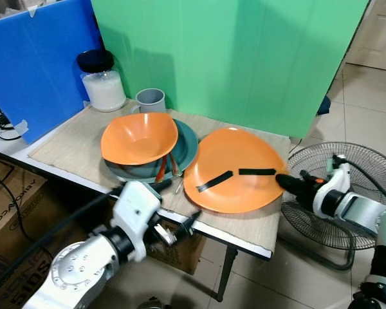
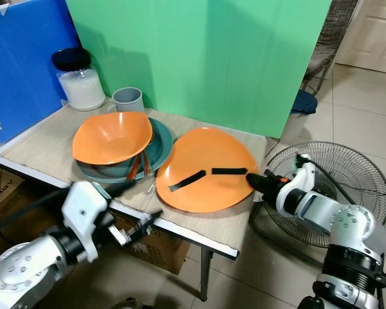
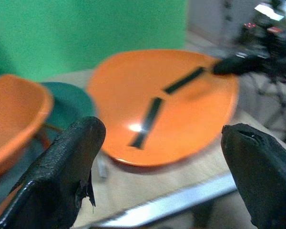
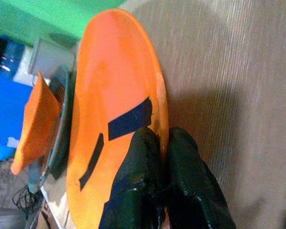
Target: Setting the table
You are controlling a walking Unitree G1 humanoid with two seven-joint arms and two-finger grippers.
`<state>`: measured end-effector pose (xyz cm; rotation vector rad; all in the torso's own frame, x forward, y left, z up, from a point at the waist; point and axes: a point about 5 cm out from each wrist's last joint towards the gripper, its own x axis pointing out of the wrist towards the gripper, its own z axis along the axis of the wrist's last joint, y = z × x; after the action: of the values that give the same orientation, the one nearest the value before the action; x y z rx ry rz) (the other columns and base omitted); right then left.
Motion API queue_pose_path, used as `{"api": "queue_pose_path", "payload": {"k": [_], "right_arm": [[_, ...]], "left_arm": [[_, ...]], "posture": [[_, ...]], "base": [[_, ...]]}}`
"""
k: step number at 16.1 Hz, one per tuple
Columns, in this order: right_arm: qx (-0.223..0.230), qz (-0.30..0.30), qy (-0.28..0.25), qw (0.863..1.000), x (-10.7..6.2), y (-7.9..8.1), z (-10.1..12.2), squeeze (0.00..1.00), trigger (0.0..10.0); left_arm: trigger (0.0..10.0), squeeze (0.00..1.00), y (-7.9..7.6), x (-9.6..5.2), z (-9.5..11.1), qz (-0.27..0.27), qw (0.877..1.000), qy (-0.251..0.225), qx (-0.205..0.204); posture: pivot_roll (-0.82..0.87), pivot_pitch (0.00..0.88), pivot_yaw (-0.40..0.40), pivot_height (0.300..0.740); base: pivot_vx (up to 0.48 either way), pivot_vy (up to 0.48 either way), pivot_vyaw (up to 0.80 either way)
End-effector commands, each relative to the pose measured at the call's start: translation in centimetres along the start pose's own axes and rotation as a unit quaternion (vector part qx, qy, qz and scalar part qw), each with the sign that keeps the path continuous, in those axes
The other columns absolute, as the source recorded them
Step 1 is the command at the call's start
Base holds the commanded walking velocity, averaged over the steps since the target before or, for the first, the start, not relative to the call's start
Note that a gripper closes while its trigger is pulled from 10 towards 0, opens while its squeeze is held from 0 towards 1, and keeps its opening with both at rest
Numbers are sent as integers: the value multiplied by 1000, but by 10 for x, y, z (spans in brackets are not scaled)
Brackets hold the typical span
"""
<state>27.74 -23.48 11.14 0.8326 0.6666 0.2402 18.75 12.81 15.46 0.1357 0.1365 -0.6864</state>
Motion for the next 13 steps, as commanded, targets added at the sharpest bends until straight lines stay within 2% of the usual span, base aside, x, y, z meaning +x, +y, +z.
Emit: {"api": "queue_pose_path", "payload": {"k": [1,5,7,9,10,11,12,13], "right_arm": [[-5,3,-28,1000,-5,1,12,0,0],[-11,33,-44,998,-12,3,22,0,0],[-14,57,-70,996,-19,4,32,0,0],[-11,73,-87,993,-25,3,36,0,0],[-7,83,-97,992,-27,3,39,0,0],[3,97,-114,989,-30,3,42,0,0],[10,106,-124,987,-32,3,43,0,0],[15,117,-132,984,-33,4,44,0,0]], "left_arm": [[10000,0,7,-3,-2,29,1000,2,1],[10000,0,17,-10,-5,82,996,3,-21],[10000,0,25,-11,-9,113,992,-4,-52],[10000,0,30,-10,-7,122,992,-16,-40],[10000,86,32,-10,-7,127,991,-21,-37],[10000,831,35,-9,-7,129,990,-29,-48],[10000,1000,36,-9,-6,127,989,-36,-59],[10000,1000,36,-8,-6,123,989,-41,-67]], "posture": [[-25,0,22,740],[-19,0,22,740],[-21,0,26,740],[-23,0,31,740],[-25,0,35,740],[-28,0,37,740],[-28,0,38,740],[-29,0,39,740]], "base": [[0,0,0],[0,0,0],[0,0,0],[0,0,0],[0,0,0],[0,0,0],[0,0,0],[0,0,0]]}}
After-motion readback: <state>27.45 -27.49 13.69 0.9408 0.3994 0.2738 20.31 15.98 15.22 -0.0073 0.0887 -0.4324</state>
